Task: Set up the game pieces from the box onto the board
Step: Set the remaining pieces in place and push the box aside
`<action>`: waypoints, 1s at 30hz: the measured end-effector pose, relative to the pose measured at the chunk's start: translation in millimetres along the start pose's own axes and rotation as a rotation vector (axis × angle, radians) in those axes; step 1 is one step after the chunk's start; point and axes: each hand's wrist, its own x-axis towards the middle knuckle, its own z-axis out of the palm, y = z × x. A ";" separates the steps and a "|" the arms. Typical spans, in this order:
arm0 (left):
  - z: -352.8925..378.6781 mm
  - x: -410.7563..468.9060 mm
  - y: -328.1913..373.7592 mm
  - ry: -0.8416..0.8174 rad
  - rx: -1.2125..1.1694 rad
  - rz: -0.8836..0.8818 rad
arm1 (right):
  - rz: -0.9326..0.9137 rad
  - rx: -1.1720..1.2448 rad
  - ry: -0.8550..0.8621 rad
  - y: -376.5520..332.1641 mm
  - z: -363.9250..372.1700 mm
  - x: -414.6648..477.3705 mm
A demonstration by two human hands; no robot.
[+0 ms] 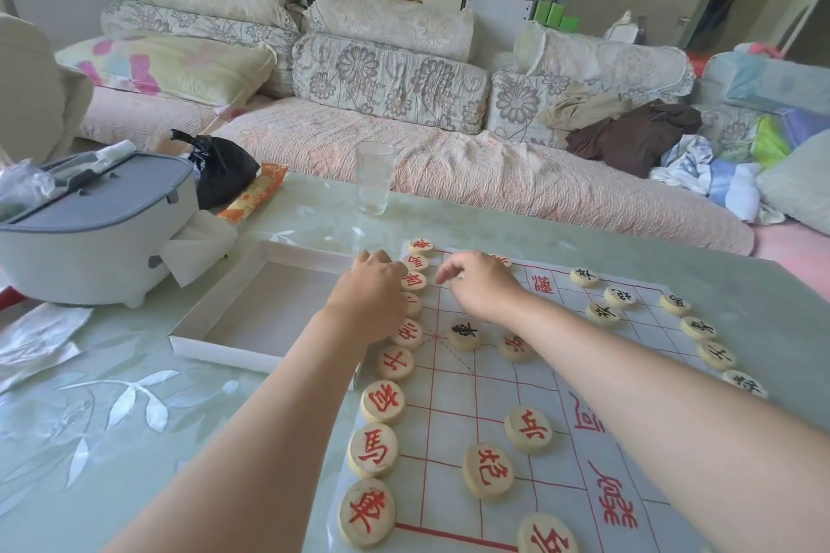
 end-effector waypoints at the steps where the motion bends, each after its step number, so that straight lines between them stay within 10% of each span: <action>1: 0.6 0.1 5.9 0.012 -0.009 0.020 | -0.004 -0.035 -0.042 4.4 -5.3 -6.5; 8: 15.3 -2.8 44.6 -0.070 -0.137 0.027 | -0.035 -0.248 -0.261 26.5 -28.0 -45.4; 19: 19.3 -6.3 68.0 -0.062 -0.268 0.025 | -0.089 -0.082 -0.048 40.0 -20.5 -56.6; 30: 19.8 -4.6 115.4 -0.088 -1.033 -0.288 | -0.145 0.142 0.081 78.3 -56.0 -71.7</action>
